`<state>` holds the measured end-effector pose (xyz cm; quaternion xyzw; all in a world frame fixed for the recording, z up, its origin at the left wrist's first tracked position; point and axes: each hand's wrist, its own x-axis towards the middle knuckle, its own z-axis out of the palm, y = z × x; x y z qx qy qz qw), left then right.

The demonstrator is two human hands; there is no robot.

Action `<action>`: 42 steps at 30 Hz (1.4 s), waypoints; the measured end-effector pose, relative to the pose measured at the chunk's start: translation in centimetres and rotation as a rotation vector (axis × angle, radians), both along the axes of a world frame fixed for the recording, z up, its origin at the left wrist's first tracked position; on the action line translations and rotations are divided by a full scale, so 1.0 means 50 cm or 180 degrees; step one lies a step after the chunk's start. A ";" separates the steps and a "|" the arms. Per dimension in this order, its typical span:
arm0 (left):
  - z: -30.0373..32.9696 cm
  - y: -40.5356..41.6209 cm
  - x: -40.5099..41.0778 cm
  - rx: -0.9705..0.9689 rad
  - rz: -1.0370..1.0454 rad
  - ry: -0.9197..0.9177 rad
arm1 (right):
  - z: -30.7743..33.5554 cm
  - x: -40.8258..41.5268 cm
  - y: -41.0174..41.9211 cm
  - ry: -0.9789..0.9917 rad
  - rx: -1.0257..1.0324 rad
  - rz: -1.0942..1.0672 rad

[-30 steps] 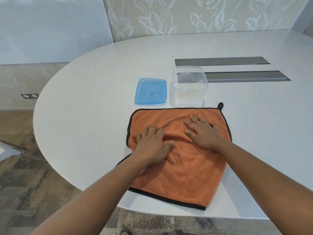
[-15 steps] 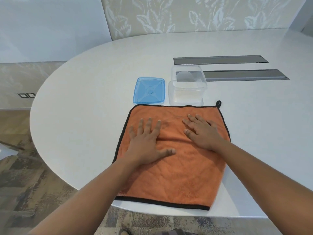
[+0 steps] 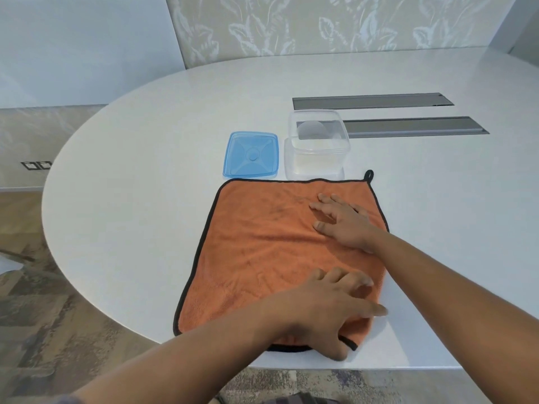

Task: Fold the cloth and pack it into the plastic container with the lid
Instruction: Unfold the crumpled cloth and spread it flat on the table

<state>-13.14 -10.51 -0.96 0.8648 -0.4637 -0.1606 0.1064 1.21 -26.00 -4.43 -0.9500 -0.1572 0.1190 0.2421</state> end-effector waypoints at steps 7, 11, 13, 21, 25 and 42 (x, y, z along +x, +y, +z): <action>-0.007 -0.014 0.001 -0.0473 0.0588 0.0175 | 0.007 -0.001 -0.008 0.0246 0.0633 -0.0058; -0.008 -0.018 0.018 -0.1077 0.1061 0.0417 | 0.012 -0.003 -0.020 0.0647 0.1604 -0.0249; 0.001 -0.017 0.027 -0.1286 0.1305 0.0700 | 0.018 -0.006 -0.026 0.0731 0.2127 -0.0425; 0.013 -0.010 0.051 -0.1914 0.1964 0.1640 | 0.072 -0.038 -0.057 0.0219 0.2372 -0.0413; 0.009 -0.010 0.069 -0.2215 0.2373 0.1811 | 0.123 -0.070 -0.077 0.0557 0.2235 -0.0008; 0.015 0.014 0.111 -0.2097 0.2882 0.2209 | 0.197 -0.087 -0.113 0.0649 0.1039 0.0067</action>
